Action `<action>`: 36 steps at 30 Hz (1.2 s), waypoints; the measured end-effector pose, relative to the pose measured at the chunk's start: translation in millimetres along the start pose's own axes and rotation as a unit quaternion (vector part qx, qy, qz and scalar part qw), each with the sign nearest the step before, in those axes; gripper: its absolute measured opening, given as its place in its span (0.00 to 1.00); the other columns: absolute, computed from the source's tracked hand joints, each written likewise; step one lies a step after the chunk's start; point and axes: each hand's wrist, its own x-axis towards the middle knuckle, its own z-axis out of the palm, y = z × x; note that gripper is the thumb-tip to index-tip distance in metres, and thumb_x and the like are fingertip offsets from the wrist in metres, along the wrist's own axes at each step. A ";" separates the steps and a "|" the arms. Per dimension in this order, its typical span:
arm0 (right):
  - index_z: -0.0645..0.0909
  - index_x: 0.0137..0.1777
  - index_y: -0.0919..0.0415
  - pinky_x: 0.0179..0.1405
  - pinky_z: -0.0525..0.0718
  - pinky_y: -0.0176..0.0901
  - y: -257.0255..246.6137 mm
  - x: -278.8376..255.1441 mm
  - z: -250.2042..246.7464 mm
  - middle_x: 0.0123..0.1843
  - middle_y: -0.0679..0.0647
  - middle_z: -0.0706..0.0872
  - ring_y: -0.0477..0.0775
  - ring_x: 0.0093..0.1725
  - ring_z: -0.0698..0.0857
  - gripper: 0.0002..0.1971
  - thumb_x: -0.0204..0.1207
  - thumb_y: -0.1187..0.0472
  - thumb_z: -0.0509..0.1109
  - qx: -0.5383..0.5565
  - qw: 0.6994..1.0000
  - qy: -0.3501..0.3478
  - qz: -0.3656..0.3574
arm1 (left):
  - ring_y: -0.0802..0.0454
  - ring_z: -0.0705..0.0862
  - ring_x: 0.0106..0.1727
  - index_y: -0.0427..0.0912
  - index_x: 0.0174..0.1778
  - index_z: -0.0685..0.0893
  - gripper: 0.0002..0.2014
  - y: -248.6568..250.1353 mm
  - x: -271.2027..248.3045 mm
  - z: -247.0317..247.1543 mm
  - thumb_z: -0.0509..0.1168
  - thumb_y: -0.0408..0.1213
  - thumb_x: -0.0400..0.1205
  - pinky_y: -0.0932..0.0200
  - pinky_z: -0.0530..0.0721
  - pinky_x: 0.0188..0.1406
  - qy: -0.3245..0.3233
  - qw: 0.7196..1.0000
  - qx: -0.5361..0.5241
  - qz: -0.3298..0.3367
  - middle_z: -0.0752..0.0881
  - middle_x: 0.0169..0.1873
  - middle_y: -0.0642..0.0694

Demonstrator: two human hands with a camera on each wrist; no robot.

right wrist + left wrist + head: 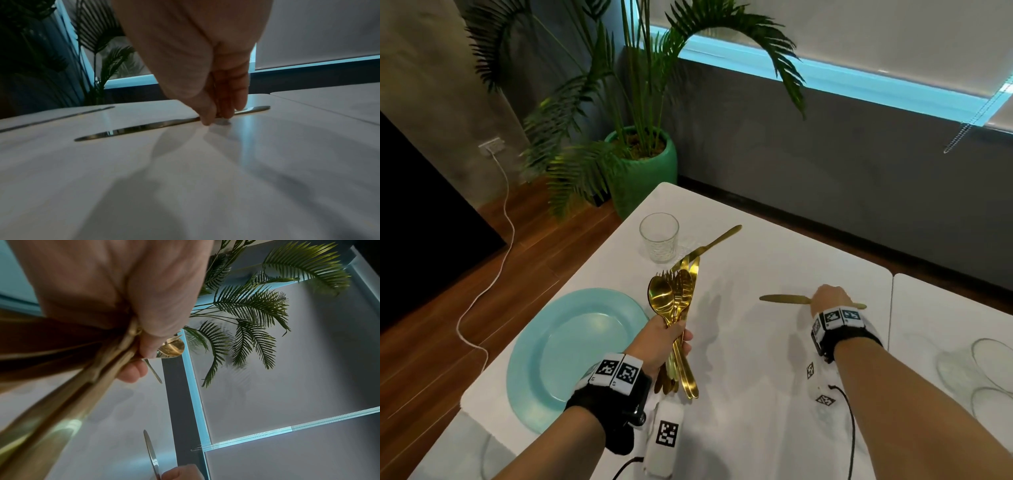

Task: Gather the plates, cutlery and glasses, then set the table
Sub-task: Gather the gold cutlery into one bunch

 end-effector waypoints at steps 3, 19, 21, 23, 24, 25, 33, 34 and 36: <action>0.83 0.54 0.67 0.47 0.83 0.44 -3.1 -1.8 3.2 0.46 0.58 0.86 0.59 0.49 0.86 0.12 0.81 0.69 0.58 -0.013 1.000 0.007 -0.007 | 0.48 0.82 0.34 0.38 0.45 0.75 0.05 1.3 1.0 2.8 0.59 0.35 0.85 0.46 0.83 0.49 0.005 1.000 0.006 0.009 0.83 0.34 0.44; 0.80 0.32 0.63 0.25 0.74 0.34 -38.8 -36.0 10.4 0.28 0.53 0.82 0.51 0.27 0.82 0.12 0.72 0.56 0.71 0.208 0.977 -0.042 0.009 | 0.50 0.85 0.36 0.38 0.42 0.79 0.06 2.8 -9.6 10.5 0.60 0.32 0.84 0.51 0.85 0.49 0.012 1.000 -0.008 0.020 0.85 0.35 0.44; 0.83 0.38 0.66 0.19 0.72 0.34 -59.1 -50.6 13.2 0.33 0.58 0.89 0.49 0.22 0.81 0.09 0.71 0.59 0.72 0.329 0.936 -0.123 -0.005 | 0.50 0.86 0.37 0.40 0.42 0.79 0.07 1.9 -8.7 10.3 0.59 0.32 0.85 0.45 0.83 0.59 0.012 1.000 0.002 0.027 0.86 0.36 0.44; 0.84 0.41 0.68 0.18 0.70 0.35 -78.2 -66.8 17.0 0.36 0.59 0.89 0.49 0.22 0.79 0.07 0.71 0.63 0.72 0.405 0.896 -0.180 -0.026 | 0.48 0.87 0.39 0.40 0.42 0.78 0.07 1.9 -9.6 10.2 0.58 0.32 0.85 0.41 0.82 0.63 0.008 1.000 0.005 0.028 0.87 0.38 0.43; 0.84 0.40 0.68 0.17 0.69 0.34 -86.4 -73.6 18.2 0.36 0.59 0.87 0.48 0.22 0.77 0.06 0.71 0.64 0.72 0.415 0.886 -0.201 -0.041 | 0.47 0.87 0.40 0.39 0.43 0.77 0.07 2.4 -11.0 10.0 0.57 0.32 0.85 0.40 0.82 0.63 0.000 1.000 0.006 0.027 0.87 0.40 0.43; 0.83 0.38 0.67 0.17 0.68 0.34 -92.9 -79.1 18.9 0.35 0.59 0.86 0.48 0.21 0.76 0.05 0.71 0.65 0.72 0.411 0.883 -0.219 -0.057 | 0.46 0.88 0.41 0.38 0.44 0.77 0.07 1.8 -10.7 9.6 0.56 0.32 0.85 0.40 0.83 0.62 -0.005 1.000 0.004 0.023 0.88 0.42 0.41; 0.83 0.53 0.63 0.21 0.62 0.35 -121.1 -93.7 26.5 0.44 0.61 0.76 0.47 0.24 0.66 0.09 0.78 0.62 0.65 0.289 0.893 -0.317 -0.140 | 0.34 0.90 0.45 0.33 0.50 0.80 0.12 -2.4 -7.1 1.7 0.60 0.39 0.82 0.35 0.85 0.56 -0.028 0.999 0.044 0.001 0.90 0.39 0.33; 0.83 0.51 0.64 0.22 0.62 0.36 -122.4 -93.4 27.5 0.44 0.61 0.76 0.47 0.25 0.66 0.08 0.78 0.61 0.66 0.287 0.893 -0.315 -0.143 | 0.37 0.91 0.42 0.30 0.54 0.79 0.12 -1.7 -6.7 1.6 0.58 0.37 0.84 0.37 0.87 0.53 -0.034 0.999 0.037 -0.006 0.90 0.39 0.34; 0.84 0.54 0.70 0.23 0.64 0.36 -122.5 -92.3 28.8 0.44 0.60 0.78 0.48 0.26 0.68 0.13 0.77 0.61 0.67 0.280 0.900 -0.301 -0.146 | 0.43 0.92 0.37 0.28 0.59 0.76 0.14 1.1 -6.0 0.8 0.57 0.36 0.85 0.42 0.89 0.48 -0.035 0.998 0.041 -0.011 0.90 0.38 0.36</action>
